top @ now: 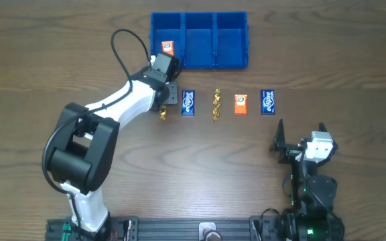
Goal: Sort Candies Into Trays
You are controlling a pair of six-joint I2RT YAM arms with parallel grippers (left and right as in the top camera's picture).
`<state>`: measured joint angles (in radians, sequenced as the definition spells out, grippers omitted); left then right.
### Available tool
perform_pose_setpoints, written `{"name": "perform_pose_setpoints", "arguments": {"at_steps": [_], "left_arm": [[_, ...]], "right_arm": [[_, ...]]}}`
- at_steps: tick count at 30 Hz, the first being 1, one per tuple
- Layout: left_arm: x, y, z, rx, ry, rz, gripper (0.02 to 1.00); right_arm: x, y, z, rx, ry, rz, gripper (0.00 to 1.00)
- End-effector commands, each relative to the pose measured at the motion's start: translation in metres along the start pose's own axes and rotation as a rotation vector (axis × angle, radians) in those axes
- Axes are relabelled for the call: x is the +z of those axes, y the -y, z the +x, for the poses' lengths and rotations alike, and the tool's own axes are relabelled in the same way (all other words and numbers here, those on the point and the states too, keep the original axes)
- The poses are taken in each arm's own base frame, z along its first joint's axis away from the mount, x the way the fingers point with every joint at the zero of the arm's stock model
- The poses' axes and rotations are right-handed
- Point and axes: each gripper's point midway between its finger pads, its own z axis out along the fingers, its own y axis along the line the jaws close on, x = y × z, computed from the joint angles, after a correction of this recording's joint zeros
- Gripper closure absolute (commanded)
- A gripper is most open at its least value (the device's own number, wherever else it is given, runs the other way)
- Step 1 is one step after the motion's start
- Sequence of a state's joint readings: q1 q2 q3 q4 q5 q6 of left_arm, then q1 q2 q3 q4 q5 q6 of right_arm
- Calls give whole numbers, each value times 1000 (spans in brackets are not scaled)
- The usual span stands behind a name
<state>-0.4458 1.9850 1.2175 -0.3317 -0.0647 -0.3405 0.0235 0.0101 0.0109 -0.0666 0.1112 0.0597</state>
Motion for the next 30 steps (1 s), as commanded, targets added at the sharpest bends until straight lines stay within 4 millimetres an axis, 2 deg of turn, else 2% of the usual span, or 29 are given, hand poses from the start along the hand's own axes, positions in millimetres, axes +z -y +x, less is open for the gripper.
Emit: {"name": "perform_pose_setpoints", "arguments": {"at_steps": [1, 2, 3, 8, 9, 11, 13, 14, 15, 18, 21, 23, 30], "left_arm": [[-9, 3, -12, -7, 8, 6, 720], [-23, 8, -17, -21, 13, 13, 724], [-50, 14, -30, -23, 51, 10, 724], [-183, 23, -116, -17, 342, -29, 741], [-199, 25, -135, -7, 390, -30, 744], [-211, 27, -166, 14, 448, -28, 746], [-201, 25, -183, 3, 444, -25, 746], [-188, 23, -188, -2, 422, -18, 744], [-159, 19, -189, -14, 372, -14, 741], [-117, 13, -183, -31, 296, -10, 739], [-86, 13, -179, -38, 250, 1, 739], [-77, 15, -176, -37, 232, 9, 737], [-72, 18, -171, -32, 208, 27, 726]], "right_arm": [[0, 1, 0, 3, 2, 5, 1], [0, 1, 0, 3, 2, 5, 1], [0, 1, 0, 3, 2, 5, 1], [0, 1, 0, 3, 2, 5, 1], [0, 1, 0, 3, 2, 5, 1], [0, 1, 0, 3, 2, 5, 1], [0, 1, 0, 3, 2, 5, 1], [0, 1, 0, 3, 2, 5, 1], [0, 1, 0, 3, 2, 5, 1], [0, 1, 0, 3, 2, 5, 3], [0, 1, 0, 3, 2, 5, 1], [0, 1, 0, 3, 2, 5, 1], [0, 1, 0, 3, 2, 5, 1]]}}
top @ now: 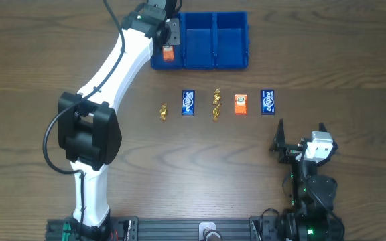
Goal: Sort Candies Into Trays
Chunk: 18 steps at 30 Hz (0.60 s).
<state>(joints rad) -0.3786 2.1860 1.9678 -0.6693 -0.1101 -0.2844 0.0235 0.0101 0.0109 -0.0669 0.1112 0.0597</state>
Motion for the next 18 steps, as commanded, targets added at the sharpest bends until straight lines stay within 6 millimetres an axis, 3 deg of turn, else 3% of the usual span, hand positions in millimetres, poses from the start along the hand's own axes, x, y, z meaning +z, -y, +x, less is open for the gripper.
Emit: {"name": "perform_pose_setpoints", "arguments": {"at_steps": [1, 5, 6, 7, 10, 13, 16, 18], "left_arm": [[-1, 3, 2, 0, -14, 21, 726], [0, 3, 2, 0, -16, 21, 682], [0, 3, 2, 0, -16, 21, 614], [0, 3, 2, 0, -16, 20, 395], [0, 2, 3, -1, -17, 17, 132], [-8, 3, -4, -41, 8, 10, 110], [-49, 50, -15, -44, 71, 57, 115], [-76, 101, 5, -64, 66, 83, 119]], "right_arm": [[0, 1, 0, 3, 2, 5, 1], [0, 1, 0, 3, 2, 5, 1], [0, 1, 0, 3, 2, 5, 1], [0, 1, 0, 3, 2, 5, 1], [0, 1, 0, 3, 2, 5, 1], [0, 1, 0, 3, 2, 5, 1], [0, 1, 0, 3, 2, 5, 1], [0, 1, 0, 3, 2, 5, 1]]}}
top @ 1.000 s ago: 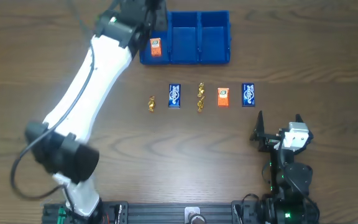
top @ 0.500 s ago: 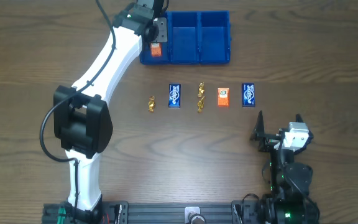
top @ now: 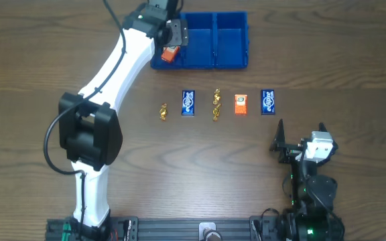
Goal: Sort Candies Into Trays
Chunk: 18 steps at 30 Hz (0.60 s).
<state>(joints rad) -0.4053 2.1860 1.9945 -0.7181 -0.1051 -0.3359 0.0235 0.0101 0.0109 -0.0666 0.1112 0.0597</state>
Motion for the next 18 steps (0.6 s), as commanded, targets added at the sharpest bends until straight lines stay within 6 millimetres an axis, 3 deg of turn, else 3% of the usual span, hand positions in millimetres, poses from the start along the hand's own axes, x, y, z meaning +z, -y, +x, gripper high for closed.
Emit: {"name": "perform_pose_setpoints", "arguments": {"at_steps": [1, 5, 10, 14, 18], "left_arm": [[-74, 113, 21, -40, 68, 99, 130], [-74, 176, 100, 9, -56, 132, 154], [-39, 196, 171, 40, -202, 78, 187], [-9, 199, 202, 16, -276, 50, 194], [15, 201, 216, 11, -297, 42, 205]], "right_arm": [[0, 1, 0, 3, 2, 5, 1], [0, 1, 0, 3, 2, 5, 3], [0, 1, 0, 3, 2, 5, 1], [0, 1, 0, 3, 2, 5, 1], [0, 1, 0, 3, 2, 5, 1]]}}
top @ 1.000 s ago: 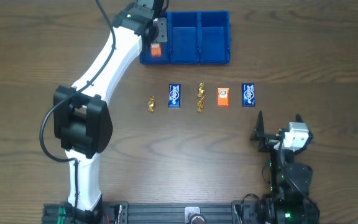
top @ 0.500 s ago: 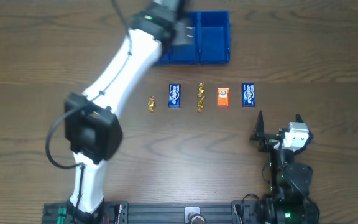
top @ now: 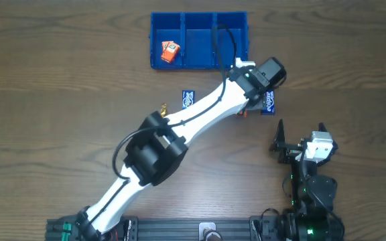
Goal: Sort Candies Into Trays
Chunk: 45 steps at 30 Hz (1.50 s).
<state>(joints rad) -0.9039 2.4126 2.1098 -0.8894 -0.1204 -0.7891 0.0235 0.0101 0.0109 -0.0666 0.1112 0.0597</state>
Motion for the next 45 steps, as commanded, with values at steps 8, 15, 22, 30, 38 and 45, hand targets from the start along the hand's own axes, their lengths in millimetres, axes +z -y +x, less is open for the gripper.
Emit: {"name": "perform_pose_setpoints", "arguments": {"at_steps": [8, 15, 22, 30, 38, 45], "left_arm": [[40, 1, 16, -30, -51, -5, 248], [44, -6, 16, -29, -50, -36, 332], [54, -10, 21, -43, -69, -51, 689], [-40, -6, -42, -18, 185, -19, 739], [-195, -145, -185, -59, 526, -82, 761], [-145, -207, -206, -59, 400, -88, 768]], "right_arm": [[0, 1, 0, 3, 2, 5, 1], [0, 1, 0, 3, 2, 5, 1], [0, 1, 0, 3, 2, 5, 1], [0, 1, 0, 3, 2, 5, 1], [0, 1, 0, 3, 2, 5, 1], [0, 1, 0, 3, 2, 5, 1]]}}
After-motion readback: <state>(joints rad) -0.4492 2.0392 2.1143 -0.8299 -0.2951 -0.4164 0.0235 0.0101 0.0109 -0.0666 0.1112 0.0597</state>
